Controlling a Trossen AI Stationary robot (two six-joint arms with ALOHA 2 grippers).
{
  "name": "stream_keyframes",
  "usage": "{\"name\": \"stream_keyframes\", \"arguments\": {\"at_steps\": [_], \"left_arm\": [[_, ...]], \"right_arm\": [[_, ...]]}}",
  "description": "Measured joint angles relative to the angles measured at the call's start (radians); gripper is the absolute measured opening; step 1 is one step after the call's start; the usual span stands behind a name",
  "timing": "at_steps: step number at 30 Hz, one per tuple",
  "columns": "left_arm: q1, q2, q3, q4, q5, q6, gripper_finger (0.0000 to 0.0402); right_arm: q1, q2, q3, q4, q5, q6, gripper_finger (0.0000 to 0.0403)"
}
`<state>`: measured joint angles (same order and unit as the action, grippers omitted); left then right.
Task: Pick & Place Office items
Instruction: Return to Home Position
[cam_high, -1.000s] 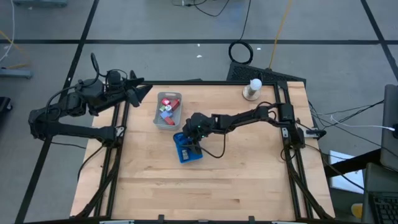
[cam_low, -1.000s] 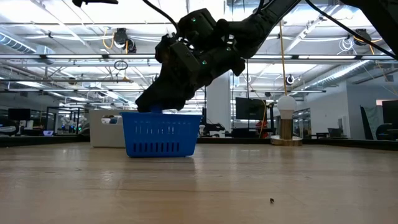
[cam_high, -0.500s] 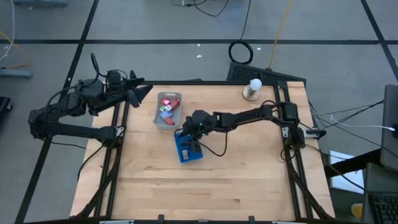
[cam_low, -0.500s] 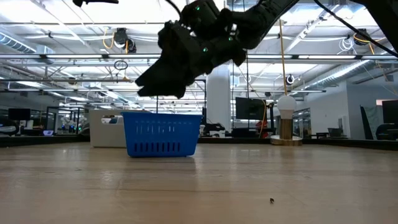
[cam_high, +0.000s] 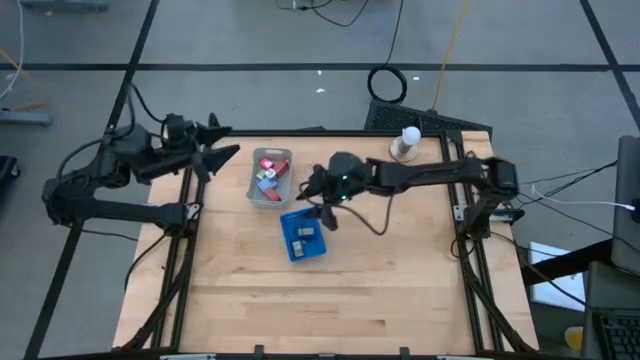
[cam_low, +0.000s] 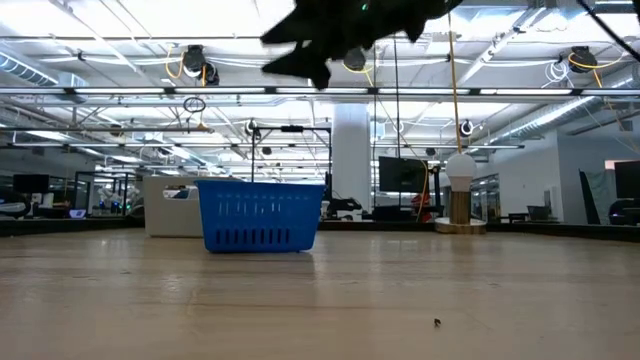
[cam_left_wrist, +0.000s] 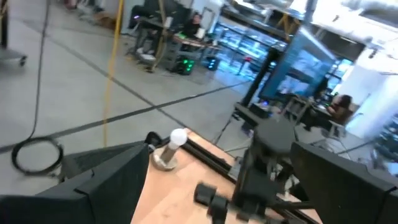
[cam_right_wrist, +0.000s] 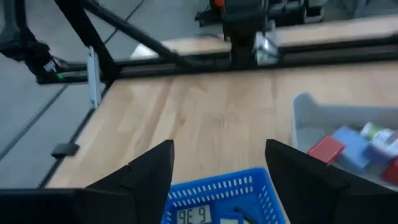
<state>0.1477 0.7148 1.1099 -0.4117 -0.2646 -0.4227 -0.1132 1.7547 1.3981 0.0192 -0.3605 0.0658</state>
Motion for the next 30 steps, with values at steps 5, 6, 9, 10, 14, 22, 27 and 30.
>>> {"name": "stream_keyframes", "arguments": {"at_steps": [5, 6, 9, 10, 14, 22, 27, 30], "left_arm": [[-0.001, -0.027, 0.0, 0.005, 0.038, 0.044, 0.0392], [-0.001, -0.034, 0.0, 0.003, 0.052, 0.045, 0.0392], [-0.001, -0.048, 0.0, 0.003, 0.112, 0.044, 0.0392], [-0.001, -0.052, 0.0, 0.003, 0.148, 0.014, 0.0392], [-0.001, -0.087, 0.0, -0.009, 0.289, 0.086, 0.0392], [-0.014, -0.13, -0.001, -0.084, 0.339, 0.161, 0.0392], [-0.015, -0.128, -0.007, -0.274, 0.325, 0.147, 0.0392], [-0.016, -0.13, -0.026, -0.231, 0.316, 0.217, 0.0392]], "right_arm": [[-0.004, -0.111, 0.001, -0.056, 0.08, -0.005, 0.0234], [-0.004, -0.132, 0.001, -0.061, 0.098, -0.006, 0.0232], [-0.004, -0.186, 0.001, -0.071, 0.101, -0.004, 0.0227], [-0.004, -0.201, 0.001, -0.077, 0.102, 0.004, 0.0225], [-0.004, -0.257, 0.001, -0.087, 0.103, 0.052, 0.0219], [-0.004, -0.345, 0.001, -0.166, 0.102, 0.062, 0.0197], [-0.003, -0.401, 0.001, -0.22, 0.102, 0.061, 0.0168], [-0.003, -0.443, 0.001, -0.23, 0.105, 0.055, 0.015]]}}
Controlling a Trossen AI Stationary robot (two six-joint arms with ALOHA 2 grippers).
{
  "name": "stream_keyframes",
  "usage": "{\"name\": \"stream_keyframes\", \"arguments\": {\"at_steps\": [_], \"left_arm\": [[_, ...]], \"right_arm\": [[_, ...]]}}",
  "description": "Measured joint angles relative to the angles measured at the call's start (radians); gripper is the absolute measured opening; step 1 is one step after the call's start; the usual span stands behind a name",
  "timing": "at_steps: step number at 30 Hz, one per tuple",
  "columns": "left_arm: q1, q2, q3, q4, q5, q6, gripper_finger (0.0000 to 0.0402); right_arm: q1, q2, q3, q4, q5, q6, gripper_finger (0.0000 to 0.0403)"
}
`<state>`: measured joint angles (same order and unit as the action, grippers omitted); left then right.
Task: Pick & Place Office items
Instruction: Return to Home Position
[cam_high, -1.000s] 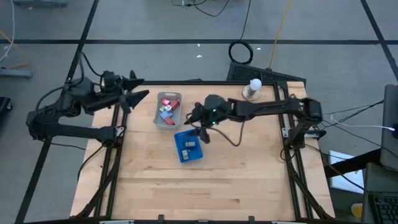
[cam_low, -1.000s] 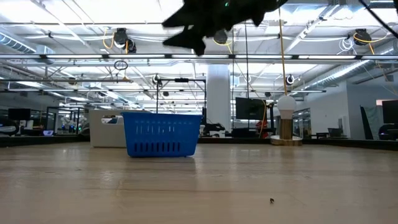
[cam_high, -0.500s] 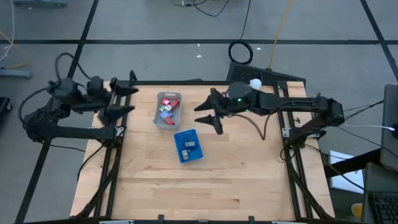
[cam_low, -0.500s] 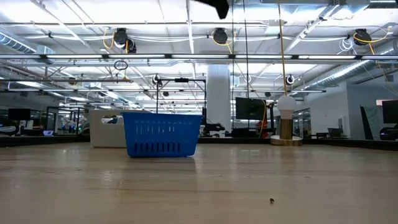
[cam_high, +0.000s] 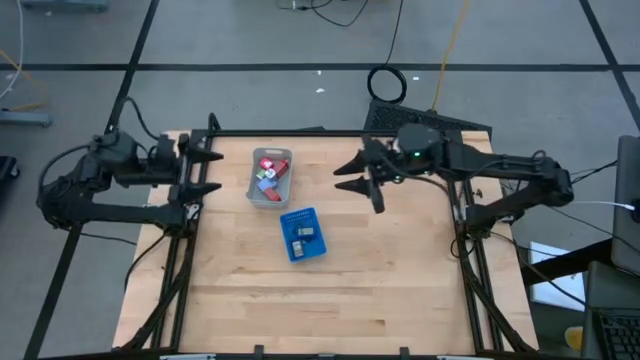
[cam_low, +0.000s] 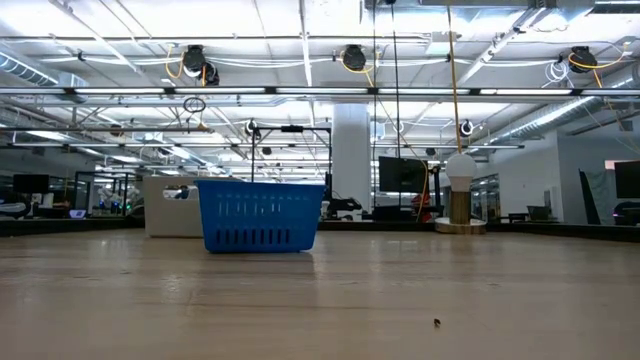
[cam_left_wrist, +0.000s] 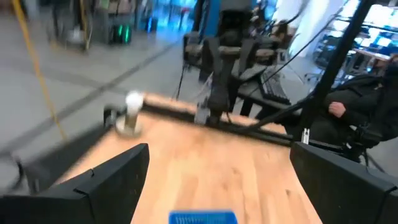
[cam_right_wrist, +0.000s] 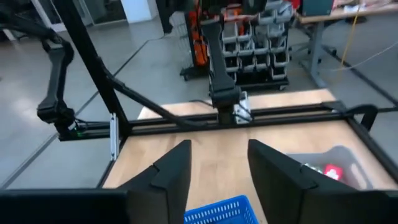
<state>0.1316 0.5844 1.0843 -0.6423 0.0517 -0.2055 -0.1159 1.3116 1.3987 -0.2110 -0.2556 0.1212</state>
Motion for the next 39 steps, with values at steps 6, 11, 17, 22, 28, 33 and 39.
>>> {"name": "stream_keyframes", "arguments": {"at_steps": [6, 11, 17, 22, 28, 33, 39], "left_arm": [[-0.004, -0.097, -0.042, 0.087, 0.025, 0.142, 0.0392], [-0.004, -0.247, -0.169, 0.109, 0.037, 0.108, 0.0392], [-0.004, -0.401, -0.353, 0.207, 0.055, 0.099, 0.0392], [-0.004, -0.448, -0.467, 0.237, 0.08, 0.113, 0.0392], [-0.004, -0.478, -0.598, 0.269, 0.082, 0.167, 0.0392], [-0.004, -0.528, -0.737, 0.382, 0.082, 0.179, 0.0392], [-0.004, -0.579, -0.828, 0.437, 0.106, 0.179, 0.0392]], "right_arm": [[0.0, -0.116, -0.034, -0.023, 0.054, -0.007, 0.0127], [0.0, -0.251, -0.173, -0.005, 0.102, 0.026, 0.0118], [0.0, -0.439, -0.447, 0.277, 0.103, 0.061, 0.0116], [-0.001, -0.59, -0.689, 0.43, 0.161, 0.087, 0.0116], [-0.002, -0.724, -0.902, 0.468, 0.185, 0.067, 0.0116], [-0.002, -0.79, -1.027, 0.47, 0.204, 0.058, 0.0116], [-0.002, -0.869, -1.119, 0.482, 0.205, 0.038, 0.0116]]}}
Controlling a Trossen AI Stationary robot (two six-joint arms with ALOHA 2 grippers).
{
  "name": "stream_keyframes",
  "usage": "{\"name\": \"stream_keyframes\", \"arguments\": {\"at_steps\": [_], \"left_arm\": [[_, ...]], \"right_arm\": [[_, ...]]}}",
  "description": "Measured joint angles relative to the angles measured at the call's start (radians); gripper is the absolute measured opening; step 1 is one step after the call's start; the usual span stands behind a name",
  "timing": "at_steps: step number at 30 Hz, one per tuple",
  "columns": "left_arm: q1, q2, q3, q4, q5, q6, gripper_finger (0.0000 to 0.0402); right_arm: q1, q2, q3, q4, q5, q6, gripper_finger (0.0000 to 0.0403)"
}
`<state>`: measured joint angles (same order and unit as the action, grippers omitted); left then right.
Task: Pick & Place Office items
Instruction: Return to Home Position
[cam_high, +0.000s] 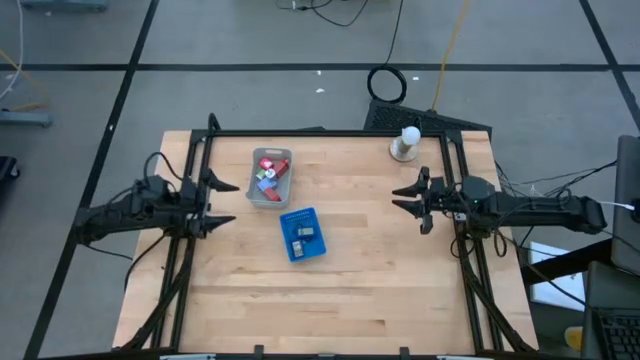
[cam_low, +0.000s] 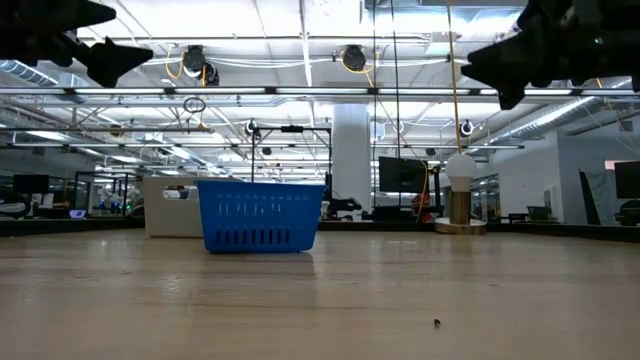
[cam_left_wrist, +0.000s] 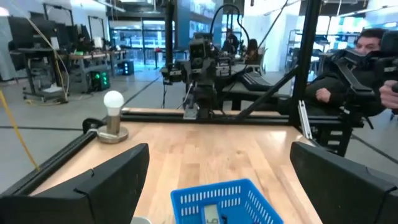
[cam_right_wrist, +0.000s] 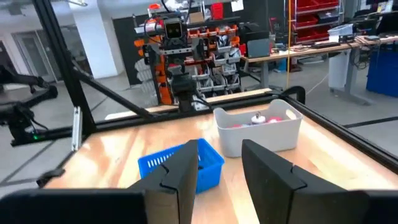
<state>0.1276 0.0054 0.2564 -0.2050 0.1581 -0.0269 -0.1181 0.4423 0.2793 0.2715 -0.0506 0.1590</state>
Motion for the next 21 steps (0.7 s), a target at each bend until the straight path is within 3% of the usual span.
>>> {"name": "stream_keyframes", "arguments": {"at_steps": [6, 21], "left_arm": [[0.0, 0.001, -0.006, -0.005, 0.006, 0.021, 0.0392], [0.001, 0.001, -0.039, 0.036, 0.009, 0.033, 0.0392]], "right_arm": [[-0.012, -0.113, -0.069, -0.042, 0.06, -0.041, 0.0116], [-0.092, -0.389, -0.086, -0.323, 0.05, -0.05, 0.0116]]}}
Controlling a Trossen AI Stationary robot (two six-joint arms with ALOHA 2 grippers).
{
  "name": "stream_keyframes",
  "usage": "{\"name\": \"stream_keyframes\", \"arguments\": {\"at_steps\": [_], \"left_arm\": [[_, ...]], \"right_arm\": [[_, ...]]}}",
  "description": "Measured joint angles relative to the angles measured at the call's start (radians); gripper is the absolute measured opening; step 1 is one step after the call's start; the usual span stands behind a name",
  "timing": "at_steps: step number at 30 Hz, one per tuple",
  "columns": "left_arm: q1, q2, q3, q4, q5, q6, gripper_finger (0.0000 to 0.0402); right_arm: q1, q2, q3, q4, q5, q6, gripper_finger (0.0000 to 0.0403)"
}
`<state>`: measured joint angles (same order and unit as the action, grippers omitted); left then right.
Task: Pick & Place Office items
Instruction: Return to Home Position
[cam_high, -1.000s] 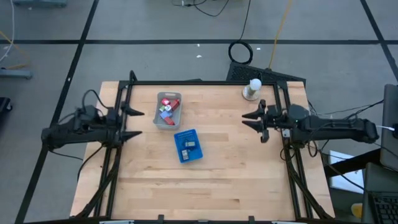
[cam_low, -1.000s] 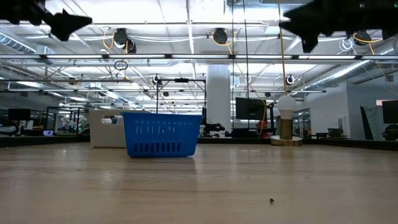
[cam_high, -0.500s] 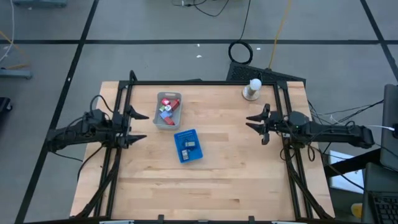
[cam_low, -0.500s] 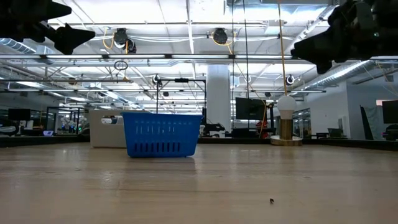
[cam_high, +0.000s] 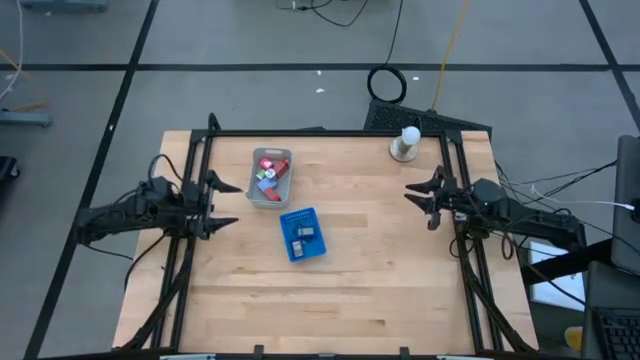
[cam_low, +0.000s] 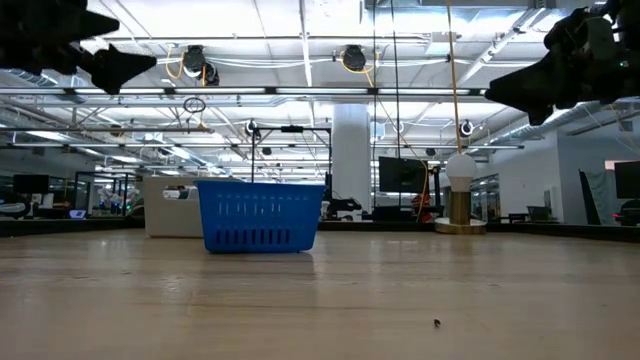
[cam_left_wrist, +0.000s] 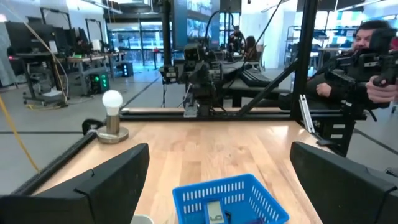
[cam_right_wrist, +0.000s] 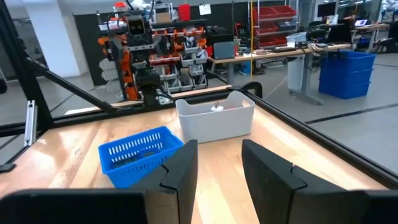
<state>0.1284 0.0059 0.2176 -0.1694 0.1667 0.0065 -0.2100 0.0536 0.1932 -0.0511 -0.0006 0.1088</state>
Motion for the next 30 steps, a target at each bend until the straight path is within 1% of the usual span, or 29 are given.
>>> {"name": "stream_keyframes", "arguments": {"at_steps": [6, 11, 18, 21, 23, 27, 30], "left_arm": [[0.0, 0.0, -0.12, 0.138, 0.001, -0.023, 0.0392], [0.0, 0.0, -0.201, 0.233, 0.001, -0.059, 0.0392], [0.0, 0.0, -0.203, 0.234, 0.001, -0.041, 0.0392], [0.0, 0.0, -0.203, 0.233, 0.001, -0.051, 0.0392], [0.0, 0.0, -0.203, 0.232, -0.002, -0.074, 0.0392], [0.0, 0.0, -0.203, 0.224, -0.04, -0.16, 0.0392], [0.0, 0.0, -0.203, 0.213, -0.044, -0.214, 0.0392]], "right_arm": [[0.0, -0.042, -0.002, -0.057, 0.0, -0.001, 0.0116], [0.0, -0.05, -0.058, -0.028, 0.0, 0.001, 0.0116], [0.0, -0.05, -0.134, 0.092, -0.022, 0.009, 0.0116], [0.0, -0.05, -0.158, 0.105, -0.025, 0.01, 0.0116], [0.0, -0.05, -0.174, 0.108, -0.024, 0.025, 0.0116], [0.0, -0.046, -0.175, 0.103, -0.026, 0.079, 0.0116], [0.0, -0.046, -0.176, 0.103, -0.026, 0.113, 0.0116]]}}
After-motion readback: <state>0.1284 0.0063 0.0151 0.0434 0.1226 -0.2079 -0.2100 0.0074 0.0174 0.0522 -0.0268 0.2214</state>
